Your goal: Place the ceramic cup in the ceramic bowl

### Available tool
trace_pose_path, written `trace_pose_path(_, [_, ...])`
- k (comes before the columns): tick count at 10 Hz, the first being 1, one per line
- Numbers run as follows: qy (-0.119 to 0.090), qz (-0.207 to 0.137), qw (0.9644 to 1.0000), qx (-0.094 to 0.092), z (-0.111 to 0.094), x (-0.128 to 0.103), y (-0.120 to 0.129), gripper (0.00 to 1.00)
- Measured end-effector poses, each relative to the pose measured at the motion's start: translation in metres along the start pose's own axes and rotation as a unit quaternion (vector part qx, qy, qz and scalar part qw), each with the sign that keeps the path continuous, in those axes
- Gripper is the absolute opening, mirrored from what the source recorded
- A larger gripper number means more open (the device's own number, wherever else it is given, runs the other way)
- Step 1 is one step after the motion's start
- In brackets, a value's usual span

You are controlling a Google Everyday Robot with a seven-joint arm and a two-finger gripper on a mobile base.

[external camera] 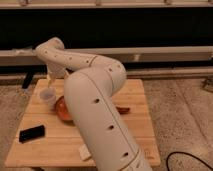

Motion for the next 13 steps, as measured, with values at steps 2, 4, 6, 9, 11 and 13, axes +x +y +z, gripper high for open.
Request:
trace_pose_path(2, [0.015,-0.016,0.9998,-0.001,0.003,0.004,0.001,0.80])
trace_pose_path(4, [0.029,-0.036,0.9989,-0.005,0.008,0.008,0.008,0.80])
trace_pose_path(6, [0.051,-0.059,0.9970,-0.006,0.017,0.012,0.016,0.80])
trace_pose_path(9, [0.073,-0.080,0.9941,-0.004,0.028,0.015,0.021,0.80])
trace_pose_path(11, [0.087,-0.092,0.9920,-0.001,0.034,0.016,0.023,0.80])
trace_pose_path(13, [0.100,-0.106,0.9894,-0.001,0.040,0.017,0.027,0.80])
